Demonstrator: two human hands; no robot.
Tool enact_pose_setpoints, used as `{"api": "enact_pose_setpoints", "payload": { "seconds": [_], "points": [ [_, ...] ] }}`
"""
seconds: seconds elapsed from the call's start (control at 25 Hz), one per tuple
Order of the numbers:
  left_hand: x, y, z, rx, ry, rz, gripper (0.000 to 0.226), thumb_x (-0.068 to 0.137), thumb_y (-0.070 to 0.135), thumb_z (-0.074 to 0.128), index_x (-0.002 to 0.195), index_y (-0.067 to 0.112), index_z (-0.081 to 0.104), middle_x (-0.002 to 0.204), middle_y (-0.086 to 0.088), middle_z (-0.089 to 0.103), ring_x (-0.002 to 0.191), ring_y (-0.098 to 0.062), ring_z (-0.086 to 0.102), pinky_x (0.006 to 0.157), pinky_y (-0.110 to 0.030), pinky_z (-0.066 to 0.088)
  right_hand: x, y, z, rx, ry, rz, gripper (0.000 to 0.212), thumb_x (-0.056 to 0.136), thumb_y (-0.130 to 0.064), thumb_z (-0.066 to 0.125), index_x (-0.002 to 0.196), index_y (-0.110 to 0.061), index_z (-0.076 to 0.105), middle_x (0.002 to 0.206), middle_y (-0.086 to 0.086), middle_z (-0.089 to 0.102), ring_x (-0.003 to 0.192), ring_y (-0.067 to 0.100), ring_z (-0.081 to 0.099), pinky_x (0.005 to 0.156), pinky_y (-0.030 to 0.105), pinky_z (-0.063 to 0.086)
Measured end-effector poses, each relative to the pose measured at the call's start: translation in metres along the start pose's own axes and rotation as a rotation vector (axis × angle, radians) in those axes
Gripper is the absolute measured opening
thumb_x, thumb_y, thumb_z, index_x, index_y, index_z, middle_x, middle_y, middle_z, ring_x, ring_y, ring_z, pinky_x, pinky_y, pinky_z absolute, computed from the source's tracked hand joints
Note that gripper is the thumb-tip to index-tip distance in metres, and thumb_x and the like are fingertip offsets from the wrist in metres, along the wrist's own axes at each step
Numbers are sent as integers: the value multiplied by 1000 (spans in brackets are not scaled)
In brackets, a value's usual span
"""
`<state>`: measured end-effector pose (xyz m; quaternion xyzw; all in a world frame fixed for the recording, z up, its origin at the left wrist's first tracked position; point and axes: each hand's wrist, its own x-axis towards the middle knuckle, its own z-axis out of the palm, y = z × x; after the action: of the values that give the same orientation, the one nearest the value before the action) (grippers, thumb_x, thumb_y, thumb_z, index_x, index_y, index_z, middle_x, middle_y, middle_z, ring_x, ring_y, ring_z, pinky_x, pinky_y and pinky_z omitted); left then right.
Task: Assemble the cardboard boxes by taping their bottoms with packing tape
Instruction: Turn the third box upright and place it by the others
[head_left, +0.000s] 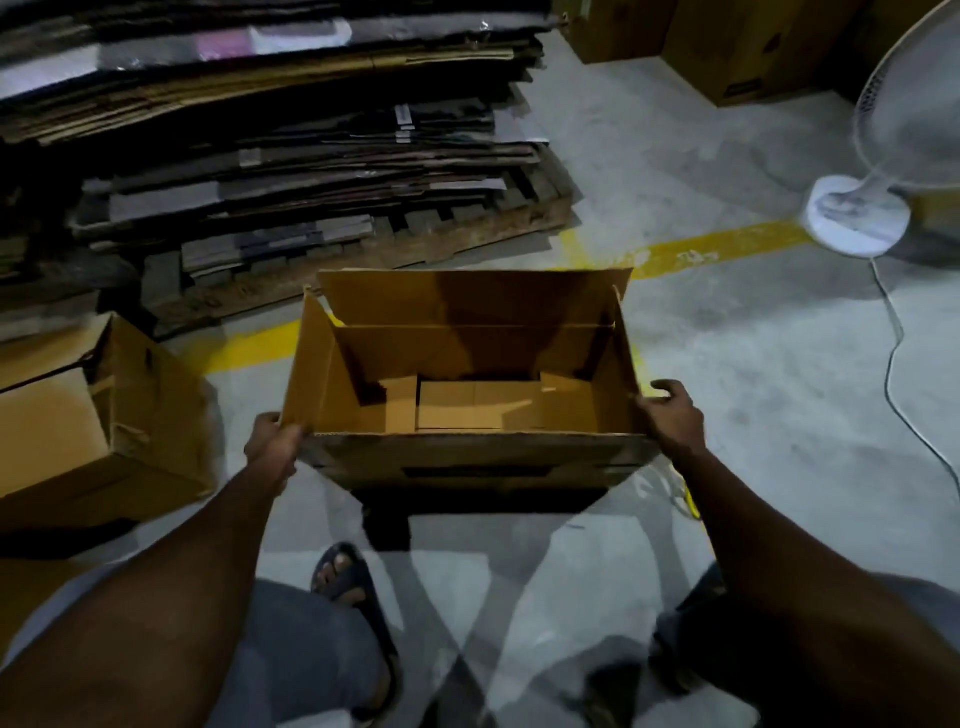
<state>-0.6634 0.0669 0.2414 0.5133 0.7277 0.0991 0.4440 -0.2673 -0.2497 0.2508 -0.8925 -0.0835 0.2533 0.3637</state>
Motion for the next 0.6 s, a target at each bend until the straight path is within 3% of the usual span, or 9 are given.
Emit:
{"api": "enact_pose_setpoints", "payload": {
  "seconds": [0.08,0.16,0.24,0.36,0.44,0.52,0.6],
  "points": [
    [-24,1,0,323,-10,184,56,76,33,60,129,18,49,116,-20,60,101,-41,58,87,-46,50,-8,13,6,-218,-82,-76,43,84,-34,71,122,-19,58,106,11,71,102,33,66,89,46,51],
    [-39,-3,1,632,-97,341,62,74,50,48,132,29,50,125,-15,61,111,-40,56,92,-45,47,-16,18,5,-233,-201,-103,38,76,-48,68,110,-29,66,108,8,73,102,30,67,88,42,52],
    [-42,-3,5,938,-292,428,63,79,71,35,135,44,46,137,-5,55,122,-34,51,101,-47,39,-21,11,4,-297,-387,-114,40,75,-63,61,99,-33,71,111,5,73,106,25,66,88,34,49],
    [-45,2,17,1022,-581,500,93,64,92,38,144,43,35,148,3,43,134,-28,41,107,-45,34,-27,-3,4,-522,-599,-244,47,86,-62,60,121,-30,67,124,0,67,117,22,59,91,31,41],
    [-49,4,21,1117,-591,644,115,50,99,44,147,39,30,147,4,44,132,-25,44,103,-42,40,-28,-6,6,-554,-714,-269,77,70,-71,68,135,-30,57,134,-4,61,122,18,55,96,29,40],
    [-46,6,21,1246,-551,723,112,51,91,54,146,36,31,143,4,48,127,-24,48,97,-39,42,-26,-9,12,-607,-804,-275,118,41,-85,71,142,-30,48,140,-5,57,124,16,54,101,30,42],
    [-43,11,22,1248,-548,708,104,52,81,54,143,34,37,138,2,53,122,-22,51,93,-35,45,-22,-8,21,-683,-876,-259,142,23,-88,74,148,-32,38,145,-4,52,129,20,52,108,39,42]
  ]
}}
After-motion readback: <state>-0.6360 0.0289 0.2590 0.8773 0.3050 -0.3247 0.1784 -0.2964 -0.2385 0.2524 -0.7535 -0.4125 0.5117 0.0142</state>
